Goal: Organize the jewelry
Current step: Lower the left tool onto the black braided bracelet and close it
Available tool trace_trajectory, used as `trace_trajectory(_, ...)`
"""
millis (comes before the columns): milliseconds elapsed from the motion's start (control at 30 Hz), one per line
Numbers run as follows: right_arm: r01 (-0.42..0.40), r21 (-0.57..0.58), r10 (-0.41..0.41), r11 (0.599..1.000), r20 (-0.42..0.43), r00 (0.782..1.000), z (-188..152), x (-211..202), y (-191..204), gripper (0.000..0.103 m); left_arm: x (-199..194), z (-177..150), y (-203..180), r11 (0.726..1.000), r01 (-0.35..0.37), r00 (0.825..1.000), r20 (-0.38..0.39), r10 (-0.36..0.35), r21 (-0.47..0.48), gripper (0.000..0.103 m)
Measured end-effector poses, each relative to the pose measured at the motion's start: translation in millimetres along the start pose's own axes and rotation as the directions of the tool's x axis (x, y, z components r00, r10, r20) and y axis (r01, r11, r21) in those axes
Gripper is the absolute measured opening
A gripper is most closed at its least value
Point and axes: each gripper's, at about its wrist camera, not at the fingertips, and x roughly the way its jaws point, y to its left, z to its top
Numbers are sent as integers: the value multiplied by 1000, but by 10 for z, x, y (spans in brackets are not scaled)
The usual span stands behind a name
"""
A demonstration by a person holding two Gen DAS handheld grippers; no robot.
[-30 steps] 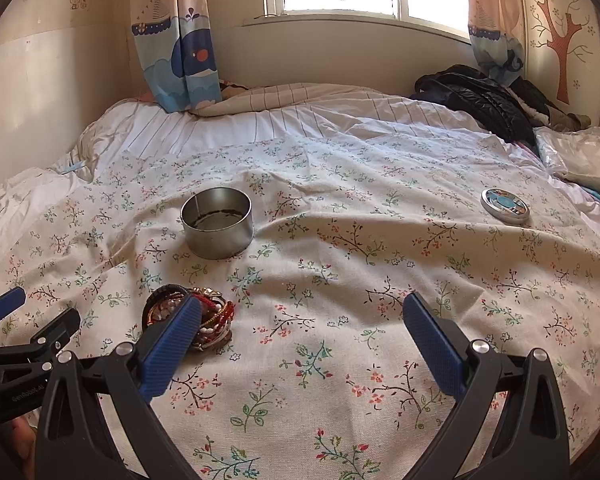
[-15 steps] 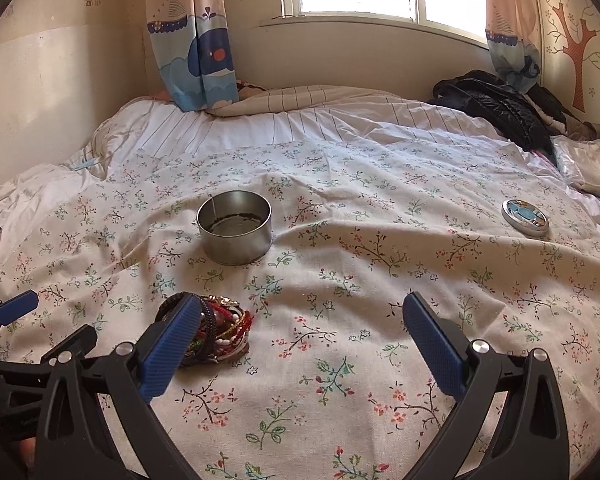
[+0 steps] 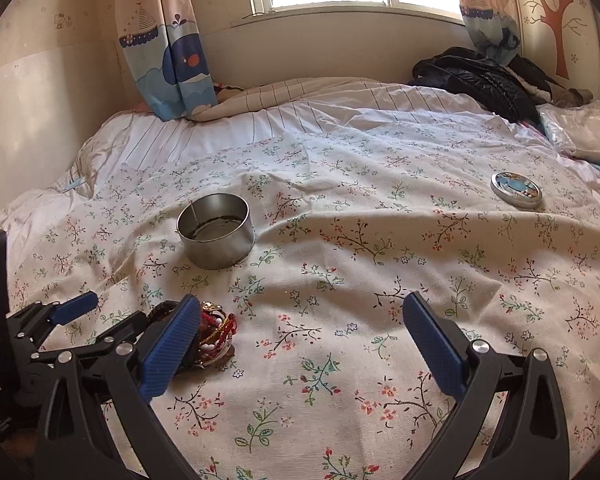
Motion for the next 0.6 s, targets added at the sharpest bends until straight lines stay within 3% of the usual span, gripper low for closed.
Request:
trace_trajectory(200, -26, 37, 26, 999, -2, 1000, 12, -2, -67, 97, 295, -11, -91, 997, 48, 995, -89, -43, 53, 48)
trace_trajectory(333, -36, 47, 37, 998, -10, 999, 12, 12, -69, 97, 386, -46, -103, 994, 97, 987, -136, -89, 50, 24)
trace_trajectory(467, -45, 54, 46, 998, -17, 999, 10, 28, -86, 97, 349, -59, -40, 995, 97, 986, -141, -93, 18, 11)
trace_trajectory(600, -47, 54, 48, 997, -28, 998, 2, 51, -88, 97, 278, -58, 80, 992, 120, 983, -131, -126, -49, 8)
